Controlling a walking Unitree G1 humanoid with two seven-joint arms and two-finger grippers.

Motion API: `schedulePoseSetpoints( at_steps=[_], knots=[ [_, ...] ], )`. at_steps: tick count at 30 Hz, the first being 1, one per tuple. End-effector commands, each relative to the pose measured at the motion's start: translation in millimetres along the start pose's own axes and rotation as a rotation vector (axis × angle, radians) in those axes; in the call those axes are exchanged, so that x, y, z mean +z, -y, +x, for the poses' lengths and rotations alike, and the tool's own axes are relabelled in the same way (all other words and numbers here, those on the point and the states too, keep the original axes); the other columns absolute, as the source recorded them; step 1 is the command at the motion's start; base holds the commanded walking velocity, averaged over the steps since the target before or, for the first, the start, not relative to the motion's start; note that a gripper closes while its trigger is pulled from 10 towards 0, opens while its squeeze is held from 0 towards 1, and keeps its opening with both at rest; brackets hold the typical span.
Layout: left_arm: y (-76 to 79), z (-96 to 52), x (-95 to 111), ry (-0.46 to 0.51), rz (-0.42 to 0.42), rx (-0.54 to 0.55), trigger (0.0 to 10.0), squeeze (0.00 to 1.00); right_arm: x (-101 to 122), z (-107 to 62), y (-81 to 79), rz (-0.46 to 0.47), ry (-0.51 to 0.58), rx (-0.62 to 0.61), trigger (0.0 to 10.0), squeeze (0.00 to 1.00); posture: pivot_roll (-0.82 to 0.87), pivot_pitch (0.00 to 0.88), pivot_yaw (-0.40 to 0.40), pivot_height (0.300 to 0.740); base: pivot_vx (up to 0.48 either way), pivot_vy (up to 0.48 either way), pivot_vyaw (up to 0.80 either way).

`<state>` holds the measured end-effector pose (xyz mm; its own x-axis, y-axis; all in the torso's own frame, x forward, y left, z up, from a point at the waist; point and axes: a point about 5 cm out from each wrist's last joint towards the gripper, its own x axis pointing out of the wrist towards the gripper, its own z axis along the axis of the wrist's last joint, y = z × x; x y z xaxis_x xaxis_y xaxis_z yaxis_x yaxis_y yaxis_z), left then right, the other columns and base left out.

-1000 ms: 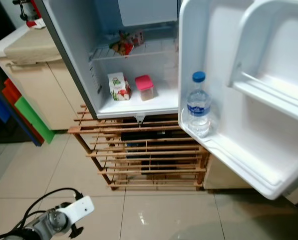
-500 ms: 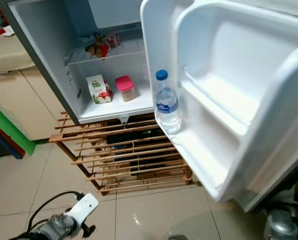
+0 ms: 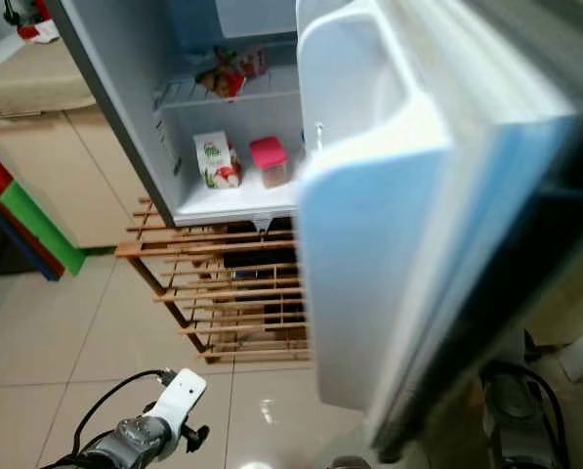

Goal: Restocking fridge

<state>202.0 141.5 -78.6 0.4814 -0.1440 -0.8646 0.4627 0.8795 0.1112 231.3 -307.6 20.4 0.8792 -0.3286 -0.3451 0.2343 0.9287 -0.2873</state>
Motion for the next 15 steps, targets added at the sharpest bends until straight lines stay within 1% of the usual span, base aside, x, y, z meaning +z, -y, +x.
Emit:
schedulePoseSetpoints(
  at_steps=[1, 2, 4, 6, 12, 14, 15],
  knots=[
    [1.4, 0.2, -2.3, -0.013, -0.027, 0.013, 10.0, 0.00, 5.1, 1.1, -9.2, 0.003, 0.015, 0.029, 10.0, 0.00, -0.19, 0.000, 0.106, 0.740, 0.000, 0.000, 0.00],
    [-6.3, -1.2, -5.4, -0.012, -0.033, 0.018, 10.0, 0.00, 5.9, 1.1, -10.9, 0.004, 0.018, 0.034, 10.0, 0.00, -0.19, 0.000, 0.106, 0.740, 0.000, 0.000, 0.00],
    [-39.8, -9.6, -16.7, -0.011, -0.047, 0.030, 10.0, 0.00, 8.3, 0.0, -14.9, 0.009, 0.029, 0.046, 10.0, 0.00, -0.19, 0.000, 0.106, 0.740, 0.000, 0.000, 0.00],
    [-42.2, -10.3, -17.2, -0.011, -0.049, 0.030, 10.0, 0.00, 8.8, -0.2, -15.4, 0.010, 0.030, 0.047, 10.0, 0.00, -0.19, 0.000, 0.106, 0.740, 0.000, 0.000, 0.00],
    [-43.5, -10.5, -16.5, -0.017, -0.062, 0.024, 10.0, 0.00, 30.4, -2.3, -25.2, 0.075, 0.128, 0.124, 10.0, 0.00, -0.19, 0.000, 0.106, 0.740, 0.000, 0.000, 0.00],
    [-44.2, -10.5, -15.3, -0.012, -0.074, 0.022, 10.0, 0.00, 39.8, -3.0, -28.5, 0.103, 0.155, 0.163, 10.0, 0.00, -0.19, 0.000, 0.106, 0.740, 0.000, 0.000, 0.00],
    [-45.3, -10.7, -14.2, -0.008, -0.081, 0.022, 10.0, 0.00, 55.1, -3.7, -32.5, 0.113, 0.186, 0.205, 10.0, 0.00, -0.19, 0.000, 0.107, 0.740, 0.000, 0.000, 0.00]
  ],
)
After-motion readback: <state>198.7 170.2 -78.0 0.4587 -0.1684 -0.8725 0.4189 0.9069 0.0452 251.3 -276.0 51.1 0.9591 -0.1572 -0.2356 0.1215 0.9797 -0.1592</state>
